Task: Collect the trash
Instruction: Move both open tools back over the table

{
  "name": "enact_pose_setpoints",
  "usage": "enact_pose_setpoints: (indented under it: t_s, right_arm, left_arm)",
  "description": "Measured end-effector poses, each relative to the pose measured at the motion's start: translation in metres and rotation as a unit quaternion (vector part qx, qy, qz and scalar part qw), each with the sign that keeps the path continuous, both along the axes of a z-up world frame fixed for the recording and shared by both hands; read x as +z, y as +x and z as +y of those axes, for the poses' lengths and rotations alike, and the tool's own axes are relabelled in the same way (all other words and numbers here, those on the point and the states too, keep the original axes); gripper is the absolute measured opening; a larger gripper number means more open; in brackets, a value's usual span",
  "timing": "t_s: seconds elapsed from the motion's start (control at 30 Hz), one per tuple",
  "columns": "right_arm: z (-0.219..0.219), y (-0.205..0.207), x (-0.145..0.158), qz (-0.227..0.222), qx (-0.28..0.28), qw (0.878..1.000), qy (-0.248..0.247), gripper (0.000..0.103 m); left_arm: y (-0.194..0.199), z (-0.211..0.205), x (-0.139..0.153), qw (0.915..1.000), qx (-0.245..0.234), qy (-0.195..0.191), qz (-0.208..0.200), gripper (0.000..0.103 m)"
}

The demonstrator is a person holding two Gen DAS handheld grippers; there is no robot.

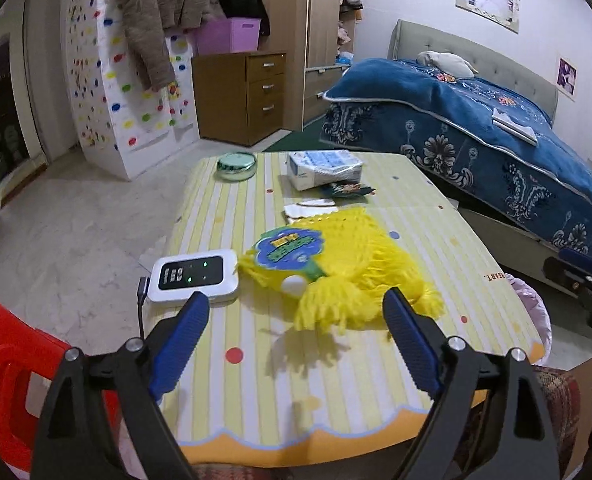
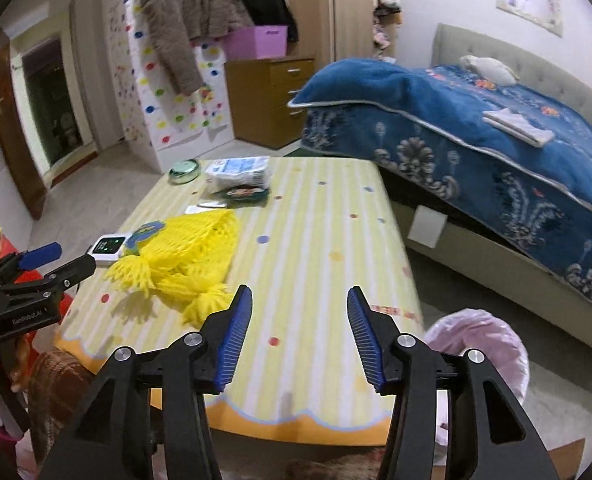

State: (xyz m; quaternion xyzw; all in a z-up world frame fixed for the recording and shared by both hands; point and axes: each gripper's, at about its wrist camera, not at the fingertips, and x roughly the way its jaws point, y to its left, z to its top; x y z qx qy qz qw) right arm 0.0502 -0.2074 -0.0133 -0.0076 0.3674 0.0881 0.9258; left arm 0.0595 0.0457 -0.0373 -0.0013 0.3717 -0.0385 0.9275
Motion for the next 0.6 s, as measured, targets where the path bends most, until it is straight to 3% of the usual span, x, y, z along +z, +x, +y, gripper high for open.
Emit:
enact_pose_setpoints:
  t_s: [0.17,0.53,0.6]
  right_arm:
    - [0.026,0.021,-0.009,0.011,0.030,0.999,0.001,0.054]
    - [0.078,0.069,-0.051,0.064,0.102,0.993,0.014,0.051]
    - [0.083,0.077,-0.060,0.077,0.101,0.992,0.009,0.043]
  left_arm:
    - [0.004,0.018,-0.003,0.9994,0.033,0.006,0.003,0.086]
    - [0.013,0.032,-0.010,0.9988,0.047,0.006,0.011,0.086]
    - [0.015,0.032,-0.011,0.9988,0.048,0.006,0.011,0.086]
